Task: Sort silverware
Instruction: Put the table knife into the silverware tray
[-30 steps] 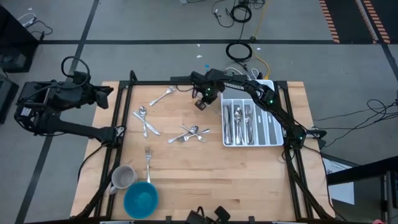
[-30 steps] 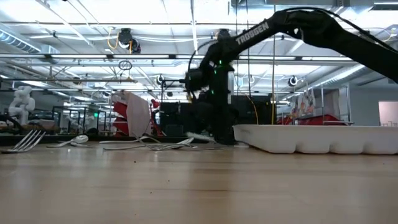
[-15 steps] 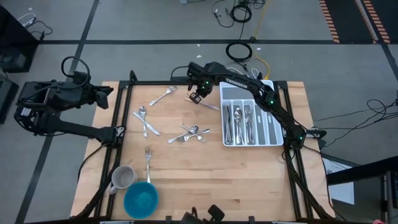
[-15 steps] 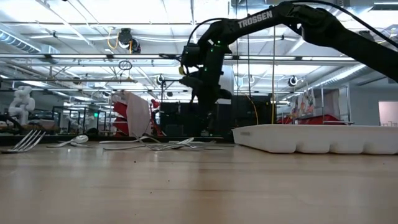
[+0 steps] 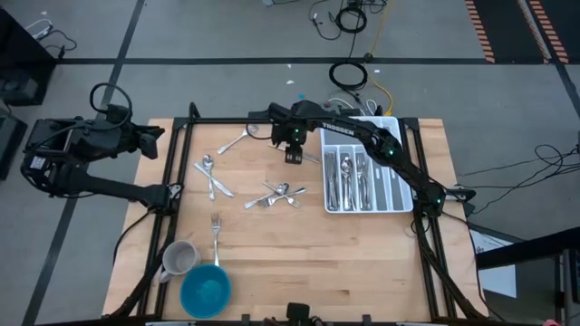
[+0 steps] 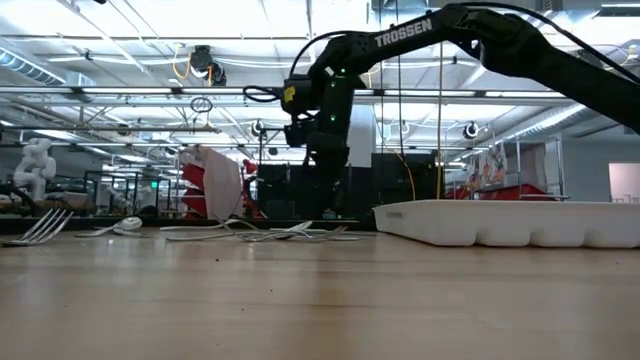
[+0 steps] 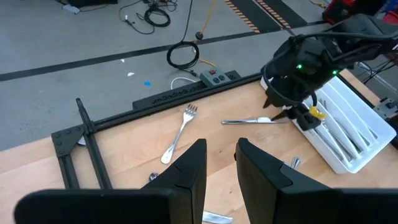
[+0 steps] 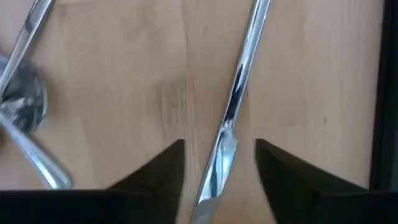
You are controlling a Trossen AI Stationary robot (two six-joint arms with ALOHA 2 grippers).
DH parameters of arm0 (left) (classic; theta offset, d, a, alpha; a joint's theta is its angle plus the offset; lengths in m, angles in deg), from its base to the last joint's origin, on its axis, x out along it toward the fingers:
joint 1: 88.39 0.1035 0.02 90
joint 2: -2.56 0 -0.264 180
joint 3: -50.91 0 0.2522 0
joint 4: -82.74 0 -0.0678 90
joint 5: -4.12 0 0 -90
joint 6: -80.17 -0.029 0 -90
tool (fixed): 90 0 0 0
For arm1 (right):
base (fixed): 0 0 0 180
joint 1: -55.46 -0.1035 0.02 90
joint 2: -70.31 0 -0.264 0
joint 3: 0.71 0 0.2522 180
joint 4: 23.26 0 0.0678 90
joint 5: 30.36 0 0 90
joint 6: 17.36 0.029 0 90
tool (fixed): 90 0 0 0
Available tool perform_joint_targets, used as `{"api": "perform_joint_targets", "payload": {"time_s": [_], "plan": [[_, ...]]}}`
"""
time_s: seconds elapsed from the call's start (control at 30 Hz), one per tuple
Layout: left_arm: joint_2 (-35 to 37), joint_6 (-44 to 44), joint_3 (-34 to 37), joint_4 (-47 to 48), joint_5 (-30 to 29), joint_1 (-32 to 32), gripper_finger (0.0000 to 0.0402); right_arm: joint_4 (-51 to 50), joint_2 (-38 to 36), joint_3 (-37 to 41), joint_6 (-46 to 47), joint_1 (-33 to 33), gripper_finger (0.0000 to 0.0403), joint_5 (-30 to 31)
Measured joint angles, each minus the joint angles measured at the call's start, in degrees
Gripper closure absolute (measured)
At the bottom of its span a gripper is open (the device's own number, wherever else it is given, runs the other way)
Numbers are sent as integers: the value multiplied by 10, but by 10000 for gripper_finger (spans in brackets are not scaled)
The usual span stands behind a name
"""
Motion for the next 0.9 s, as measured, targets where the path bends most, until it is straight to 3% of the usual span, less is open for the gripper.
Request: {"api": "perform_joint_targets", "payload": {"time_s": [0.1,0.2,0.47,0.6,0.8,0.9], "plan": [[0,1,0,0,0,0,311,12,13,0,13,1,165,14],[0,1,0,0,0,0,311,21,31,0,18,3,137,22],[0,1,0,0,-1,0,311,27,74,0,40,6,143,29],[0,0,0,1,-7,0,311,33,79,-1,62,6,168,44],[0,0,0,1,-8,0,311,24,80,-1,76,16,279,48],[0,0,0,1,-8,0,311,5,80,-1,64,20,305,62]]}}
